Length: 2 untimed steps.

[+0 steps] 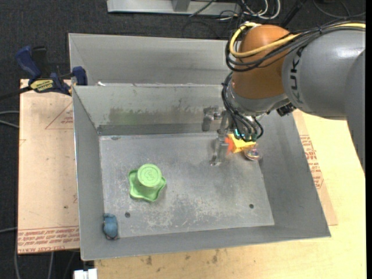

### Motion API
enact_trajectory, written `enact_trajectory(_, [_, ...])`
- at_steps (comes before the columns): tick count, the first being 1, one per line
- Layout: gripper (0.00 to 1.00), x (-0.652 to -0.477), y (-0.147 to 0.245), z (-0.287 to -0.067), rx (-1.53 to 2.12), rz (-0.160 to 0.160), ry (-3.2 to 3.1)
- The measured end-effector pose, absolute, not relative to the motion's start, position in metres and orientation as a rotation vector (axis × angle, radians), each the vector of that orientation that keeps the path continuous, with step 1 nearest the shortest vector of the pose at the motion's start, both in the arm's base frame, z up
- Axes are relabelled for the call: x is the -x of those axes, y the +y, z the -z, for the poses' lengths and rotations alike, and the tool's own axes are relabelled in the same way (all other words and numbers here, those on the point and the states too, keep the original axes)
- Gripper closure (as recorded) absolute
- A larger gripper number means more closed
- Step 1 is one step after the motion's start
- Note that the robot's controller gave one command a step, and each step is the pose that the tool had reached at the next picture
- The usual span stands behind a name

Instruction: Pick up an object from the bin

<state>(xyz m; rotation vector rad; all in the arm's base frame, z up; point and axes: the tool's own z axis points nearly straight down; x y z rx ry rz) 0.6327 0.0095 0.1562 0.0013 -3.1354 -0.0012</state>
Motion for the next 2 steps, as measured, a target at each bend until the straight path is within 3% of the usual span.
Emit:
enact_trajectory(1, [0.0,-0.648,-0.064,-0.138,0.006,-0.004,-3.145])
enact_trajectory(2, [0.0,-0.655,-0.098,-0.077,-0.069,0.0,-3.139])
